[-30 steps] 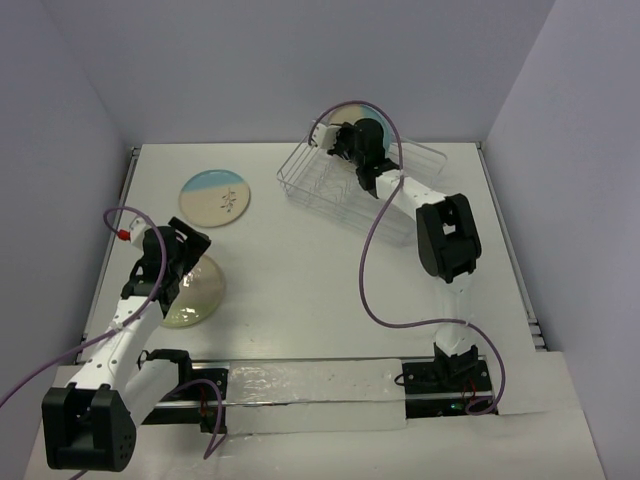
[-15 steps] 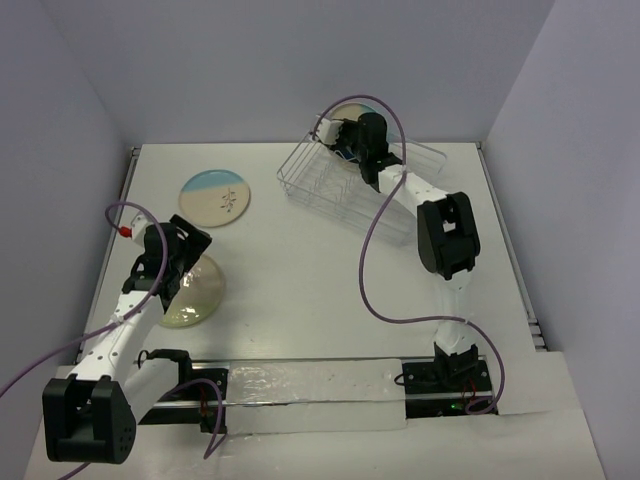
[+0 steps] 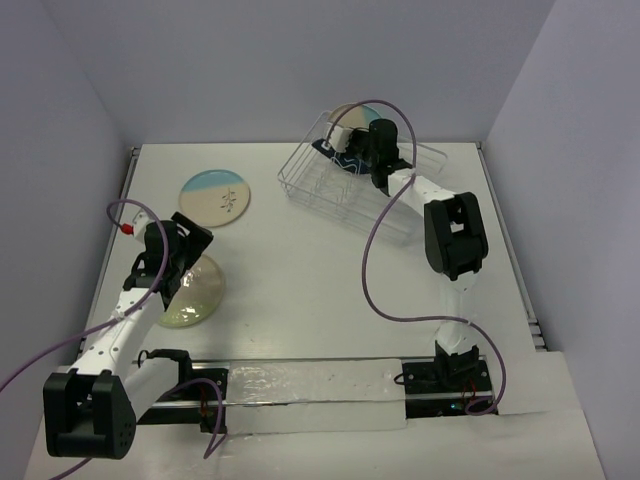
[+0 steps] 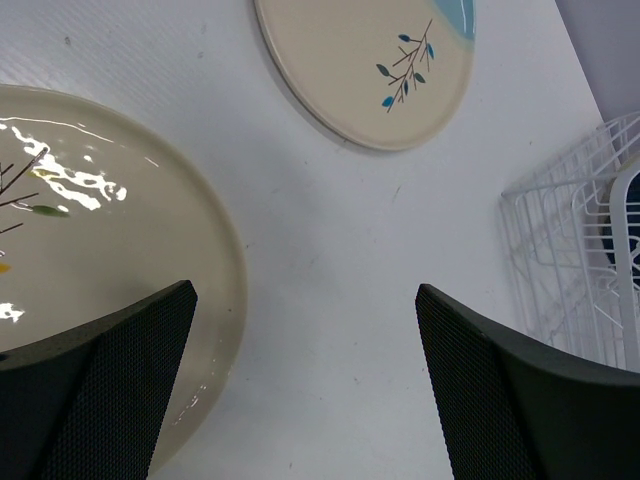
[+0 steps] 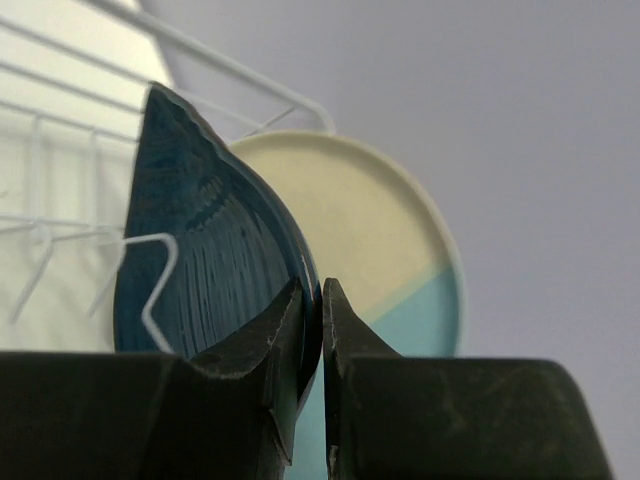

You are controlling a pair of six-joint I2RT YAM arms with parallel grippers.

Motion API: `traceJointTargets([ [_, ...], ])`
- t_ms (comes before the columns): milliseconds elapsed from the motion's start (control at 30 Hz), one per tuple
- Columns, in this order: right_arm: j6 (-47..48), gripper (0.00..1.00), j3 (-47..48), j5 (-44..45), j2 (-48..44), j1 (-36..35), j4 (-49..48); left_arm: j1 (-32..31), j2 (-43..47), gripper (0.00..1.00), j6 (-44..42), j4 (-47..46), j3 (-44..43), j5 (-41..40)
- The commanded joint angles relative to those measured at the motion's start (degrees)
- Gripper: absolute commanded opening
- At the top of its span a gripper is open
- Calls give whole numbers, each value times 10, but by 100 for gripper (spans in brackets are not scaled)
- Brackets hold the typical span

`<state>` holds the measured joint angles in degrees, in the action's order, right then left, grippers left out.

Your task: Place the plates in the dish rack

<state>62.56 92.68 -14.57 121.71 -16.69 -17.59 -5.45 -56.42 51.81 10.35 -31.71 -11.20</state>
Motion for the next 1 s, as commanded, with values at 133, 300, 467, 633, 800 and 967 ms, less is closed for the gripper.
traceJointTargets([
  [133, 18, 0, -52, -31, -24, 23, -35, 4, -3, 99, -11, -29, -27, 10],
  [300, -13, 0, -36, 3, -1, 24, -80, 4, -6, 99, -11, -30, -31, 16],
  [467, -42, 21, -36, 31, -7, 24, -124, 4, -5, 99, -12, -25, -34, 15],
  [633, -69, 71, -34, 49, -34, 24, -131, 4, -4, 99, -12, -24, -39, 15],
  [800, -124, 80, -57, 59, -94, 23, -164, 4, -9, 99, -12, -9, -55, 19],
  [967, -215, 86, -72, 62, -162, 23, -163, 4, -13, 99, -14, 9, -69, 19],
])
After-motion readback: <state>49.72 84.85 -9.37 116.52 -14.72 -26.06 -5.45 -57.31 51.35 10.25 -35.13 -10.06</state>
